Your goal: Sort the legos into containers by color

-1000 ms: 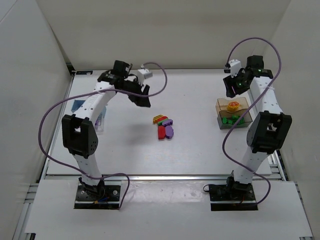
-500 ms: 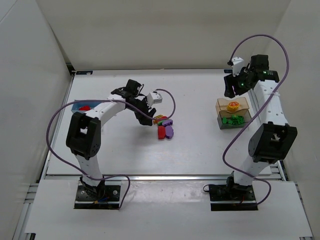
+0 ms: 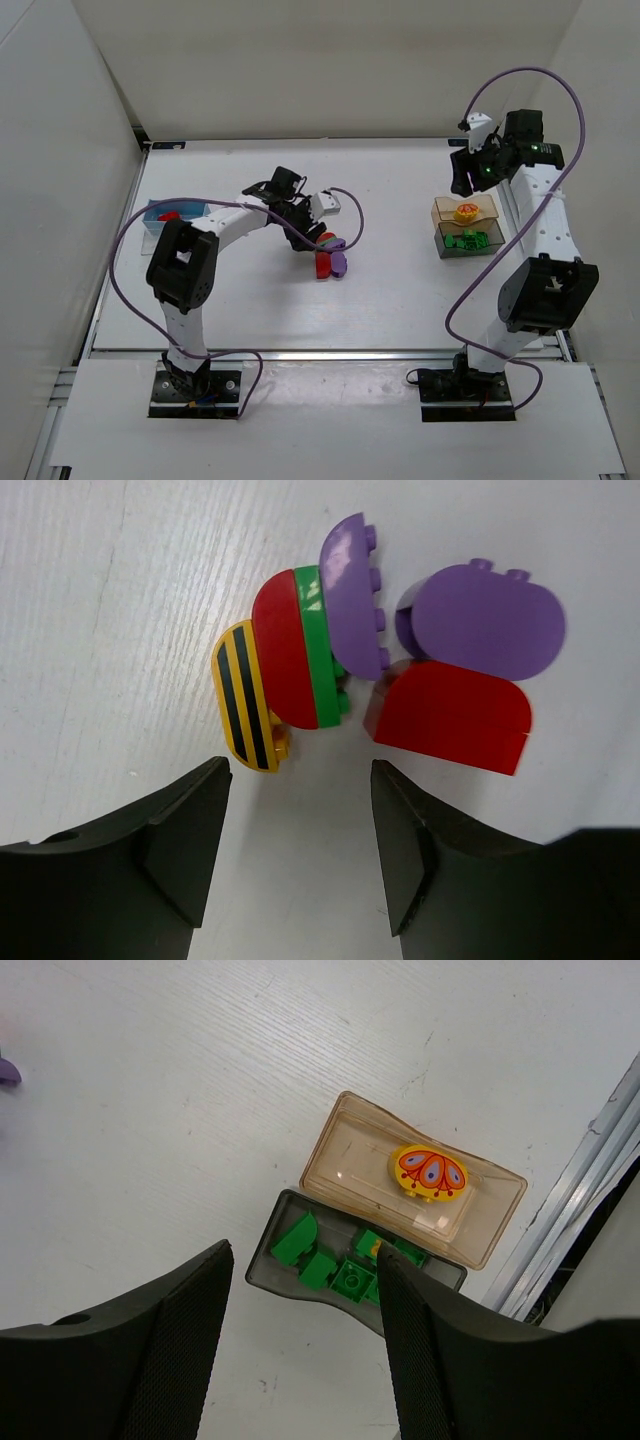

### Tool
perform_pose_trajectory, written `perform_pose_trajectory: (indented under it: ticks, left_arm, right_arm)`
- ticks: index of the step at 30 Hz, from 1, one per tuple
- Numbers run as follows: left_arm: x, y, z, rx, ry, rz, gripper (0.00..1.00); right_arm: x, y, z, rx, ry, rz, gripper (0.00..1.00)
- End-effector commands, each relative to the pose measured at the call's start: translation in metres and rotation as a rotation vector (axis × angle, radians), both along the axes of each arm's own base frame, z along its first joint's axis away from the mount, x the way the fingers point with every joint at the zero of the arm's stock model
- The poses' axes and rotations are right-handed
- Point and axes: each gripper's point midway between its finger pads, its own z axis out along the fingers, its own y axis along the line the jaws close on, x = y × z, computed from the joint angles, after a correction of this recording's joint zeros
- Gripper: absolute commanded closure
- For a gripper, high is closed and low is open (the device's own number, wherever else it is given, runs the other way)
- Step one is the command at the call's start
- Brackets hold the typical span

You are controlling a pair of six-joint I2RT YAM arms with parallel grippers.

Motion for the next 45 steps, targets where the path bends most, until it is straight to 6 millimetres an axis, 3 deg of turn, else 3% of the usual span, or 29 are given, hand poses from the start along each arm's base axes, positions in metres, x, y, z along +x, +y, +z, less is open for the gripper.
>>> perform_pose_trajectory:
  ticks: [1,21,31,37,45]
  left_arm:
    - [0.018,-0.003,0.007,0.011,-0.064,0.007,0.32]
    - [0.037,-0.011,-0.008,0.032,-0.076,-0.023,0.33]
    - [0.036,-0.008,-0.017,0.049,-0.051,-0.025,0.35]
    - [0.037,-0.011,-0.021,0.038,-0.035,-0.023,0.47]
    - [0.04,-0.019,-0.02,0.01,-0.018,-0.021,0.51]
  right_arm:
    - [-0.01,-0.004,0.005,-0.002,-0.001,-0.014,0.36]
    - [-0.013,-0.008,-0.001,-0.014,0.014,-0.021,0.36]
    - [-0.014,-0.011,-0.005,-0.018,0.022,-0.026,0.36]
    - [-0.012,-0.011,-0.006,-0.015,0.026,-0.026,0.36]
    - [-0.012,-0.01,-0.01,-0.013,0.039,-0.016,0.36]
